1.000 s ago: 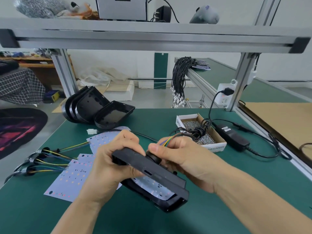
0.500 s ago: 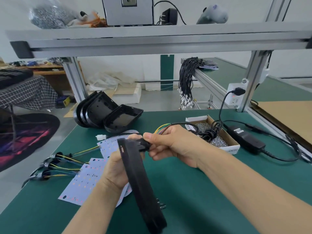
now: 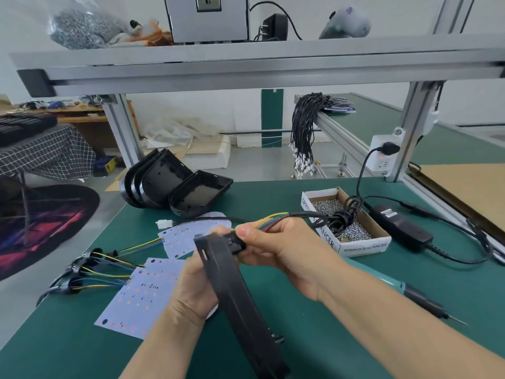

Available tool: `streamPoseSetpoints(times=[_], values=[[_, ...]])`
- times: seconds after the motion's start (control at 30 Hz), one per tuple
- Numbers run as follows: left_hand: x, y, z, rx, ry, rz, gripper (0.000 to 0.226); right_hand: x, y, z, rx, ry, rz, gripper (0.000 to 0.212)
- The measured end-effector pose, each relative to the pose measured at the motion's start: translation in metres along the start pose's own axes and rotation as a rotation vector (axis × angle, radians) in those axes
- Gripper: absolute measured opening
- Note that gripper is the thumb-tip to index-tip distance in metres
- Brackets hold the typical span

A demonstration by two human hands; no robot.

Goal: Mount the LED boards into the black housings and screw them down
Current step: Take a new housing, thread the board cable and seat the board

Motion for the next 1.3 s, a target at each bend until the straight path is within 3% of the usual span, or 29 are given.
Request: streamPoseSetpoints(times=[0.1, 0.2, 0.3, 0.47, 0.77, 0.93, 1.1, 1.2, 1.3], values=[[0.01, -0.005, 0.0, -0.152, -0.019, -0.003, 0.05, 0.001, 0.0, 0.007, -0.073, -0.006, -0.08, 0.008], [0.014, -0.005, -0.001, -0.287, 0.02, -0.092, 0.045, 0.002, 0.007, 0.011, -0.078, -0.064, -0.101, 0.011], [0.021, -0.009, 0.003, -0.282, 0.024, -0.18, 0.049, 0.003, 0.01, 0.015, -0.106, -0.101, -0.029, 0.023], [0.028, -0.024, 0.01, -0.288, -0.036, -0.3, 0.051, -0.005, 0.014, 0.023, -0.16, -0.069, -0.063, 0.016], [0.037, -0.046, 0.026, -0.339, -0.195, -0.348, 0.031, -0.001, 0.009, 0.029, -0.179, -0.1, -0.131, 0.026], [0.044, -0.04, 0.027, -0.219, -0.197, -0.364, 0.052, 0.009, 0.006, 0.029, -0.129, -0.161, -0.198, 0.02], [0.044, -0.041, 0.03, -0.32, -0.182, -0.485, 0.056, -0.002, 0.007, 0.029, -0.194, -0.174, -0.094, 0.012], [0.046, -0.044, 0.031, -0.324, -0.175, -0.537, 0.046, -0.006, 0.008, 0.021, -0.172, -0.192, 0.087, 0.031], [0.048, -0.038, 0.03, -0.201, -0.158, -0.504, 0.035, -0.006, 0.016, 0.018, -0.02, -0.14, 0.201, 0.056]])
Point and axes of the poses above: each hand's wrist, its own z-axis away from the middle knuckle, its own y-axis out of the back of the hand, x = y × z, the point moved 5 cm from there along -z, towards the middle knuckle, and after that the axes turned 7 degrees about z, right-handed, at the moved point
